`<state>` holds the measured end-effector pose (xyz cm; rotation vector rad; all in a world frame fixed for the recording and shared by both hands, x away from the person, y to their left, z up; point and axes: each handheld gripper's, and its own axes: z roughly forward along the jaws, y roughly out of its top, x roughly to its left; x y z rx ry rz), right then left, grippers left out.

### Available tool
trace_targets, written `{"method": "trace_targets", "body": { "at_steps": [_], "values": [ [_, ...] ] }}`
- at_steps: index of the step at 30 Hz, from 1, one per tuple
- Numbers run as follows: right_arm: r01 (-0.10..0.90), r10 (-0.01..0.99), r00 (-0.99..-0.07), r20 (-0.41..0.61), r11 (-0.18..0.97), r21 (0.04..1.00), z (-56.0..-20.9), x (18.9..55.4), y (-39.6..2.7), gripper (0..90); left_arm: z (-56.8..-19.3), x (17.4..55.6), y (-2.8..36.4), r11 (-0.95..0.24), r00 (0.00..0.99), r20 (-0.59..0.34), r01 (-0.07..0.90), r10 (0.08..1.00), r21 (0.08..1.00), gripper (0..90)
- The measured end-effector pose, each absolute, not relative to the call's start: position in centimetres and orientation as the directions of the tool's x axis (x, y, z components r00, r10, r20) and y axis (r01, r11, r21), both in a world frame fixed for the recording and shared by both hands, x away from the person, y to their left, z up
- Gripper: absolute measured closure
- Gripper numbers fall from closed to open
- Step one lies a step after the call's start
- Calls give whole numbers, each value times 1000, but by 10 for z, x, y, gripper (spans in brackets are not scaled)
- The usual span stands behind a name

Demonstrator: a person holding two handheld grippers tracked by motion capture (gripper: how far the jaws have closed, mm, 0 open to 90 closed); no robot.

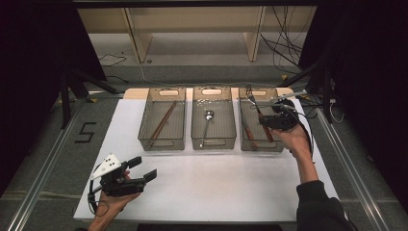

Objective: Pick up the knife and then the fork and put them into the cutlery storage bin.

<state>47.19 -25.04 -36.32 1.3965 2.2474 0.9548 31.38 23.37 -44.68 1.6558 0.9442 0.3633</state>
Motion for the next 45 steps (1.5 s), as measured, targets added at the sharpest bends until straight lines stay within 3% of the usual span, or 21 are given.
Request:
{"method": "trace_targets", "body": {
  "at_steps": [18, 39, 43, 45],
  "values": [
    [714, 911, -405, 73, 266, 648, -376, 502, -245, 772, -447, 314, 234, -39, 631, -237, 390, 739, 920, 165],
    [786, 935, -339, 110, 217, 579, -402, 512, -253, 769, -447, 314, 234, -38, 632, -237, 389, 738, 920, 164],
    [799, 934, -336, 124, 213, 563, -404, 513, -251, 751, -447, 314, 234, -45, 634, -233, 390, 737, 920, 164],
    [797, 927, -342, 154, 200, 570, -403, 513, -250, 692, -447, 314, 234, -39, 633, -237, 390, 737, 920, 164]
  ]
}}
